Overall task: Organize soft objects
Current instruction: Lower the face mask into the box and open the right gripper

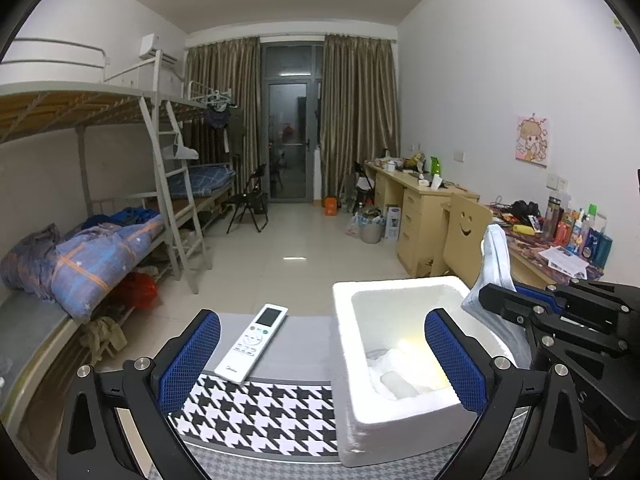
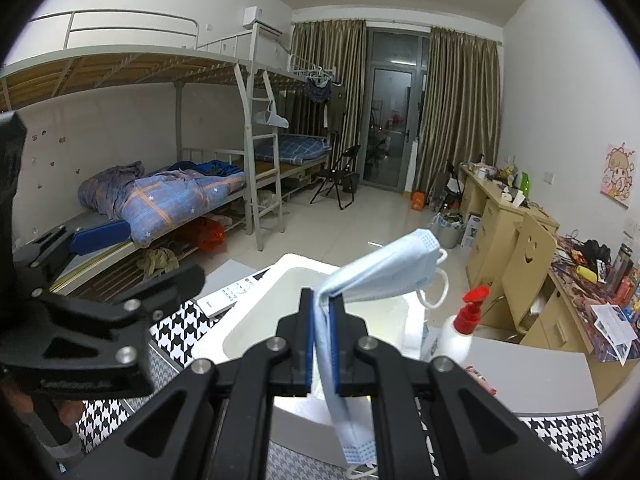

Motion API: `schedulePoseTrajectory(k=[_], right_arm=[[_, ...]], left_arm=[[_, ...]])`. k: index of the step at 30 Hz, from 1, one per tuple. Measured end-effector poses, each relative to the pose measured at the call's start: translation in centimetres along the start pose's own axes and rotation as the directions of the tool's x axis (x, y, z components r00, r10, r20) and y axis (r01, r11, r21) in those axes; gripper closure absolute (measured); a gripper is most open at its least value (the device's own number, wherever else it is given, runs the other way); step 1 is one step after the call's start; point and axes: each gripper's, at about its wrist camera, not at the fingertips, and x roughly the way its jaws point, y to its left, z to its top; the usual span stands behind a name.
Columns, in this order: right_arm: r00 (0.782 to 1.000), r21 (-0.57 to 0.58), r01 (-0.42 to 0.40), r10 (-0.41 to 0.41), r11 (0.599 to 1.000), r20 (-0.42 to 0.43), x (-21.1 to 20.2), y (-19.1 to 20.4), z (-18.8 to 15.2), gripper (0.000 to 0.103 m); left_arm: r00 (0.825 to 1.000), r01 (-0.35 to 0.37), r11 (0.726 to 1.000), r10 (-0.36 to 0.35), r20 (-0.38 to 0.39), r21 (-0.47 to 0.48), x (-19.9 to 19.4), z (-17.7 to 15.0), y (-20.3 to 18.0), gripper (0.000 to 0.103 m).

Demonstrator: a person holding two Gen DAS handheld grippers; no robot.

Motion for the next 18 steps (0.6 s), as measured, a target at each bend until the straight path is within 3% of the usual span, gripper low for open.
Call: schedulePoseTrajectory(k=[18], right_arm=[[0.991,0.029,-0.017,0.02,0.999,-0.13,4.4,0.2,0.3,0.092]], left_arm=[[0.999,-0.018,0.998,0.017,-0.029,-0.054,0.0,-1.0,2.0,0.001]])
